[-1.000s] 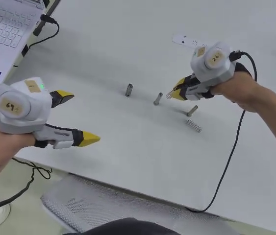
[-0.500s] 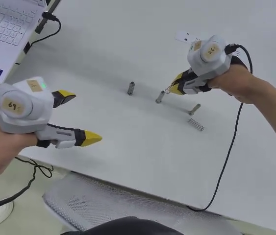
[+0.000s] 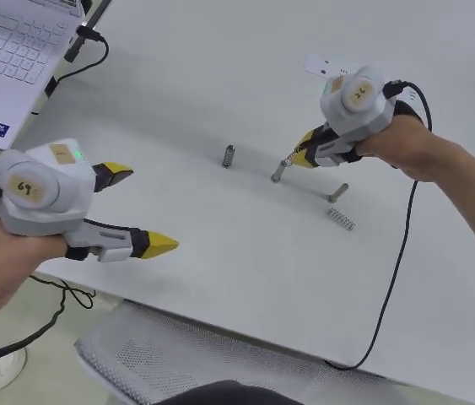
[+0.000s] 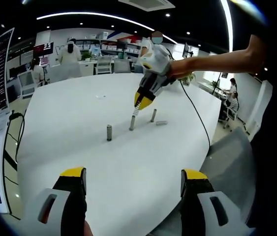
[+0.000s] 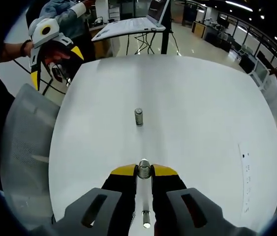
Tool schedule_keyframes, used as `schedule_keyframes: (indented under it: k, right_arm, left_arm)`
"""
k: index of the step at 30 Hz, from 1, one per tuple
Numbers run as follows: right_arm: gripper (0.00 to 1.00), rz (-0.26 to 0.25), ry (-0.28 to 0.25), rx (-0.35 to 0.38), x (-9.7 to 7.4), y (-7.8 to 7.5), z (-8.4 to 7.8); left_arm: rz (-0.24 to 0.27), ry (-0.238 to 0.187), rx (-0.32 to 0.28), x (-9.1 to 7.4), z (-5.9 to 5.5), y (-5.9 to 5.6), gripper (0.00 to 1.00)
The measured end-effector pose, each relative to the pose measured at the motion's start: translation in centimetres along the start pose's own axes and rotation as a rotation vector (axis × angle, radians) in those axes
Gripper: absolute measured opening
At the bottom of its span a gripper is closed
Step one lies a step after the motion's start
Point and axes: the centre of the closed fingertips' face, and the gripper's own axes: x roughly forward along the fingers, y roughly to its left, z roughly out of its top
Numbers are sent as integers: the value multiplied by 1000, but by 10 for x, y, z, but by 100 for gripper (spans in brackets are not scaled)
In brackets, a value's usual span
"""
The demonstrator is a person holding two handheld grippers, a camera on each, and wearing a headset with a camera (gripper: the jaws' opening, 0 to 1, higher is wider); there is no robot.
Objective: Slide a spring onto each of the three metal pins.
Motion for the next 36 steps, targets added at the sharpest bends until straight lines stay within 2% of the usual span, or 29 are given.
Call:
schedule_keyframes:
  k: [18,36]
  right_arm:
    - [9,14,-1,-9,8,5,8]
    - [9,19,18,-25,10,11,10]
  left_arm:
    - [0,5,-3,-1,0,2,75]
    - [0,10,-2,-1,0,2,75]
